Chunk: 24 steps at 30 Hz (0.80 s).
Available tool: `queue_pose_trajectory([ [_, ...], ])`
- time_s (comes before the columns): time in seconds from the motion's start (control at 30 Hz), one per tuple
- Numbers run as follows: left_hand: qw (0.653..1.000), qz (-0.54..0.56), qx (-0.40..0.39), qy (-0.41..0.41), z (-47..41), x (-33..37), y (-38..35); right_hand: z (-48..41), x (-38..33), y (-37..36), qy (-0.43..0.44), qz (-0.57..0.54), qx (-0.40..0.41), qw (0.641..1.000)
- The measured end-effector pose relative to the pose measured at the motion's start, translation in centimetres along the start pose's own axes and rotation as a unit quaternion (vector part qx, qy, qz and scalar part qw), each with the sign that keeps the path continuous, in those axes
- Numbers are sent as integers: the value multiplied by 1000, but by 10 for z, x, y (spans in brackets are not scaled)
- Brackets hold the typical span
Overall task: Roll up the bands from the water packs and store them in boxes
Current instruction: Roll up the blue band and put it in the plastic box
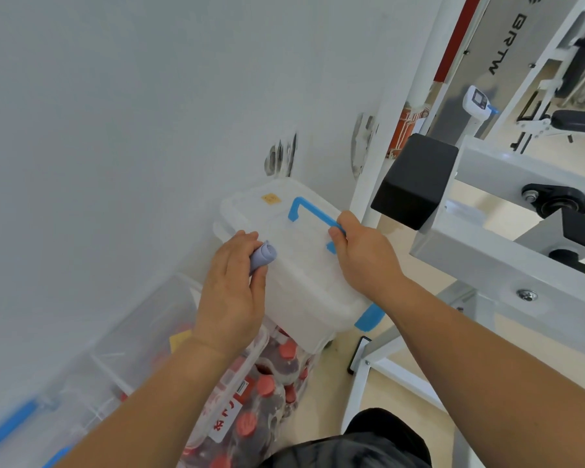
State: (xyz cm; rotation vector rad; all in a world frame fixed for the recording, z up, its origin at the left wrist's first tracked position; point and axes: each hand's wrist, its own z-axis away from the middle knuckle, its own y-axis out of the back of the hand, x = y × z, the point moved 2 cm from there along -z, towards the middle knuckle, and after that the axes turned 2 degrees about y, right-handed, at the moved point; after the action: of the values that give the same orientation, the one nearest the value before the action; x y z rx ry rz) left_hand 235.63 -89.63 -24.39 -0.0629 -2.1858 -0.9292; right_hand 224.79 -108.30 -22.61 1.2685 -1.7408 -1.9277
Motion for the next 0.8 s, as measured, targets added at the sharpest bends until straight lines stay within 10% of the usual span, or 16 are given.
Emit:
queue_pose_trajectory([
  [0.43,997,-21,70,31,-11,11,55,3,-30,37,118,39,26,992],
  [0.8,991,-93,13,98,-4,35,134,42,-75,33,313,-38,-117,942],
])
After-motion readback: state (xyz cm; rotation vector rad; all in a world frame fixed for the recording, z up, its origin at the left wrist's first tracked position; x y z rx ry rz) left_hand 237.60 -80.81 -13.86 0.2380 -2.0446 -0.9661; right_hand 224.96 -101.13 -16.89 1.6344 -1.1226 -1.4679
